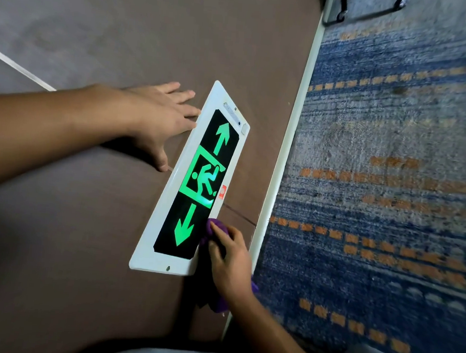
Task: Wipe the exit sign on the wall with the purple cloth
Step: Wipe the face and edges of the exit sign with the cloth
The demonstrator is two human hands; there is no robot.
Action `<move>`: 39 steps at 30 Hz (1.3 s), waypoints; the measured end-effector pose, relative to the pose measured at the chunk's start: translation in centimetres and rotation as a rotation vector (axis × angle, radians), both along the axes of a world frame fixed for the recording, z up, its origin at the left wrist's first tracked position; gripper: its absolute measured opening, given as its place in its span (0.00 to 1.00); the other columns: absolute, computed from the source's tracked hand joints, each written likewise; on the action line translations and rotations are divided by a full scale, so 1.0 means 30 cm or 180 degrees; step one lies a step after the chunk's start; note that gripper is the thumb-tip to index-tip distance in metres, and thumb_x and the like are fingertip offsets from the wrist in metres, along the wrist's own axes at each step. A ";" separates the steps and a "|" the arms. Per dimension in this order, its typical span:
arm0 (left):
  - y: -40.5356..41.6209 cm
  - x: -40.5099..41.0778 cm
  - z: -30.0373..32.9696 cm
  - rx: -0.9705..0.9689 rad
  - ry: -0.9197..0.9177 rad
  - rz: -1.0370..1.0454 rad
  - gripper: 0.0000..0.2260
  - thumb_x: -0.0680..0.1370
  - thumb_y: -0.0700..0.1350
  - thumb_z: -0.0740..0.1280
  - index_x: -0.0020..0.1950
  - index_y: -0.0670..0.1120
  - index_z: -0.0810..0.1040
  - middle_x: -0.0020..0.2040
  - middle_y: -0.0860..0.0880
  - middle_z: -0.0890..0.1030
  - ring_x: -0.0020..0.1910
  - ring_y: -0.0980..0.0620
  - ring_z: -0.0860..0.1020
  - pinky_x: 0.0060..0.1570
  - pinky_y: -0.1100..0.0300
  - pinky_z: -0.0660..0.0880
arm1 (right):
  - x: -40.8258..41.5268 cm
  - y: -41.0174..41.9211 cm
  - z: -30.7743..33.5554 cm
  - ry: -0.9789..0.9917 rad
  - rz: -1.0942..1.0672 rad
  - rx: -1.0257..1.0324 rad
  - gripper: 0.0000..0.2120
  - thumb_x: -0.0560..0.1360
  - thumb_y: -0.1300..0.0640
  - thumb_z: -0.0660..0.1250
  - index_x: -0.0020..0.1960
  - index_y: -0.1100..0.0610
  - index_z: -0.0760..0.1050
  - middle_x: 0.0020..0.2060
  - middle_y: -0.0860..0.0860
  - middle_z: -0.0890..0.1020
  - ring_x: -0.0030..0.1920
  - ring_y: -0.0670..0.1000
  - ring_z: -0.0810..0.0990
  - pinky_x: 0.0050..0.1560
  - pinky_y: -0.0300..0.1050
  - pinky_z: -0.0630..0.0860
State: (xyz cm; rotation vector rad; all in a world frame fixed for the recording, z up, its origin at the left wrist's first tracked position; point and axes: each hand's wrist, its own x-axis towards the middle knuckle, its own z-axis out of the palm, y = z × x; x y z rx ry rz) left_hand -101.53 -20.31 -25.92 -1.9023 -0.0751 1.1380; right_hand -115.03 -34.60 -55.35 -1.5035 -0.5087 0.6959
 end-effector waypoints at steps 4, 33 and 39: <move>-0.010 -0.021 -0.001 -0.0013 0.0090 0.0060 0.47 0.70 0.74 0.65 0.82 0.53 0.55 0.84 0.53 0.49 0.82 0.45 0.39 0.79 0.46 0.38 | -0.027 0.001 0.004 0.0033 -0.0042 0.0074 0.20 0.82 0.55 0.64 0.73 0.45 0.75 0.68 0.45 0.76 0.67 0.48 0.75 0.69 0.47 0.72; -0.021 -0.021 0.047 0.0094 0.0235 -0.0044 0.45 0.75 0.72 0.61 0.84 0.53 0.47 0.84 0.49 0.42 0.81 0.43 0.35 0.79 0.41 0.38 | 0.620 0.365 0.056 0.0465 -0.0909 -0.0004 0.17 0.85 0.51 0.60 0.71 0.41 0.76 0.63 0.46 0.78 0.56 0.46 0.77 0.47 0.39 0.75; -0.021 -0.038 0.026 -0.0050 0.0143 -0.0091 0.46 0.74 0.71 0.64 0.83 0.52 0.49 0.84 0.46 0.41 0.81 0.42 0.35 0.78 0.42 0.37 | 0.763 0.426 0.167 0.0335 -0.0790 -0.0147 0.17 0.85 0.49 0.59 0.71 0.43 0.76 0.61 0.50 0.78 0.57 0.52 0.81 0.54 0.54 0.82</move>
